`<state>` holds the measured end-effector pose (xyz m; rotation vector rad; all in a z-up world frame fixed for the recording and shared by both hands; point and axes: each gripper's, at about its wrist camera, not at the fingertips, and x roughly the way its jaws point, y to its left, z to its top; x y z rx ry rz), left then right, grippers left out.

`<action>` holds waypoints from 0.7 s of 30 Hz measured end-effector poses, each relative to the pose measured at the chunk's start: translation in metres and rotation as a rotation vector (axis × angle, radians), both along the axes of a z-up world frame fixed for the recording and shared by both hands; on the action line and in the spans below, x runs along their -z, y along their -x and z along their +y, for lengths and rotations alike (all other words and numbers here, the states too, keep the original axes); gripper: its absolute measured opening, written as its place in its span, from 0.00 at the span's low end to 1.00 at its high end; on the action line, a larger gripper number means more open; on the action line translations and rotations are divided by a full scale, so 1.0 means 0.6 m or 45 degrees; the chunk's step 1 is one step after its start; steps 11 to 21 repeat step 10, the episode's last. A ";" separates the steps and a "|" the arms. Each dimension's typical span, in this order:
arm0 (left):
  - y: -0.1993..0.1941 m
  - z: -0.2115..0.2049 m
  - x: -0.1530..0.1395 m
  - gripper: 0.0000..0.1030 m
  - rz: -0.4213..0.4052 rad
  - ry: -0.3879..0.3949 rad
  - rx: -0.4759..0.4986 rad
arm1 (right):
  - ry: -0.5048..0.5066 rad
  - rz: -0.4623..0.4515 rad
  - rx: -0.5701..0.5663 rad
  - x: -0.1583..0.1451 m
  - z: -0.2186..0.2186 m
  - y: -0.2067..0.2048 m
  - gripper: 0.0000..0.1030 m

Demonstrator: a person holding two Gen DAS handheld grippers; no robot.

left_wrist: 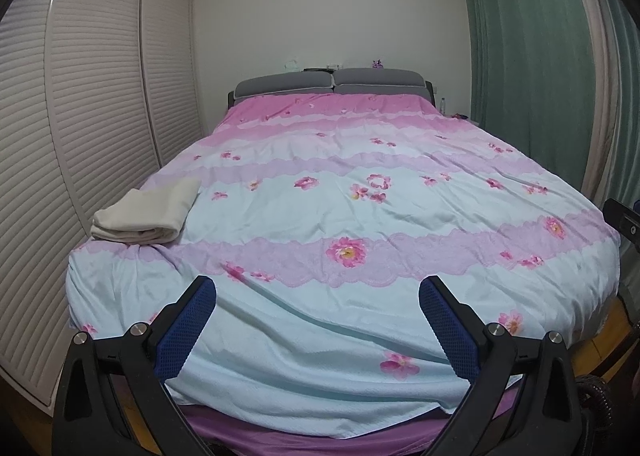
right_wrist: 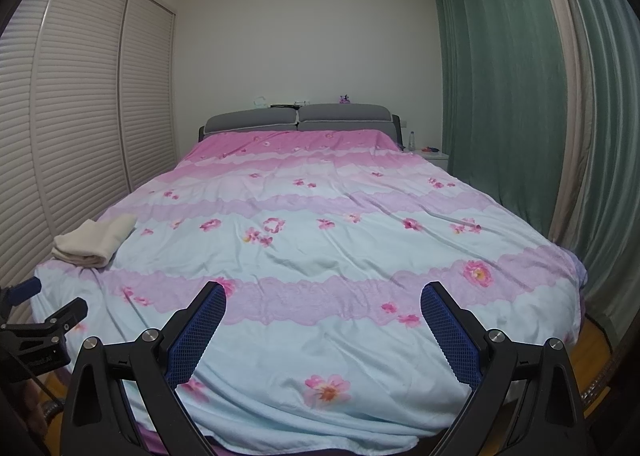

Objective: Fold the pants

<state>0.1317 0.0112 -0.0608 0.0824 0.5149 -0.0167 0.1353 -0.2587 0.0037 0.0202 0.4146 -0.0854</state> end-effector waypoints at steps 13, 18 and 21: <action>0.000 0.003 0.000 1.00 -0.011 -0.003 -0.002 | -0.001 0.003 0.000 0.000 0.003 0.002 0.96; 0.000 0.003 0.000 1.00 -0.011 -0.003 -0.002 | -0.001 0.003 0.000 0.000 0.003 0.002 0.96; 0.000 0.003 0.000 1.00 -0.011 -0.003 -0.002 | -0.001 0.003 0.000 0.000 0.003 0.002 0.96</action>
